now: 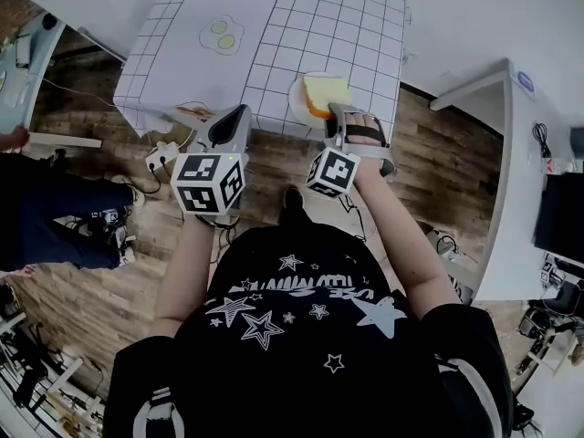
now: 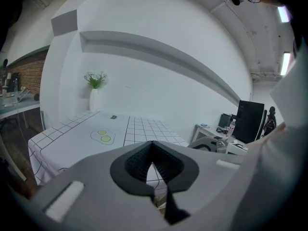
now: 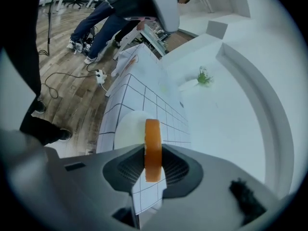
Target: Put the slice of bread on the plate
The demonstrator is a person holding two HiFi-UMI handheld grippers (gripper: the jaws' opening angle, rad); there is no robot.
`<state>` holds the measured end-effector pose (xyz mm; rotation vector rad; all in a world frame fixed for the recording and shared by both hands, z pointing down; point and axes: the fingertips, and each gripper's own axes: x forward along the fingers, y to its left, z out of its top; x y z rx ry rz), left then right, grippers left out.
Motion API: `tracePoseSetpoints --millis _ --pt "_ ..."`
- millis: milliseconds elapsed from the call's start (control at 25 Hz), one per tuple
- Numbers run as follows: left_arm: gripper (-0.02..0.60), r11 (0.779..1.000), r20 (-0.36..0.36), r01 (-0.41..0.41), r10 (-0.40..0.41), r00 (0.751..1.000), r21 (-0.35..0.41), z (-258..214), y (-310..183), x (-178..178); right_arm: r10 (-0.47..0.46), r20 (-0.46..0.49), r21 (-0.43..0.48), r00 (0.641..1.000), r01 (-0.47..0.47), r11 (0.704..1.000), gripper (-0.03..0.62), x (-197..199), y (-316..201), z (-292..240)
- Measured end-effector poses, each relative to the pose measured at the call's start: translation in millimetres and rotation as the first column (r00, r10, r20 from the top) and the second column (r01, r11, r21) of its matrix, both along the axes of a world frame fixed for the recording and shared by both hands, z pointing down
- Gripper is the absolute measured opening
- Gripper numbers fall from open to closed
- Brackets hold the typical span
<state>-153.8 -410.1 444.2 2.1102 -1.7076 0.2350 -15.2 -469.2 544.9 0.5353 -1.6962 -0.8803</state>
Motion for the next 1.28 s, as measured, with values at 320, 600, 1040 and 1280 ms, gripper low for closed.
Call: tracePoseSetpoints --millis 320,600,1040,1280 --pt "0.009 1.0 -0.001 -0.002 0.002 1.0 -0.009 3.2 8.3 -3.0 -0.03 -0.051 -0.028 0.998 0.028 0.999 0.106 -2.8 13.0 21.6" --pt "0.009 1.0 0.004 -0.01 0.01 1.0 -0.02 7.6 16.2 -6.9 -0.024 -0.061 -0.056 0.998 0.021 0.998 0.14 -1.4 21.1 31.4" --pt "0.009 0.999 0.013 -0.027 0.028 1.0 -0.026 11.7 30.2 -11.9 0.051 -0.023 0.044 0.998 -0.05 0.998 0.148 4.2 22.4 39.4" --pt "0.009 0.999 0.018 -0.041 0.041 0.999 -0.02 9.2 34.9 -13.2 0.048 0.01 0.024 0.999 -0.049 0.999 0.184 3.4 26.4 38.0"
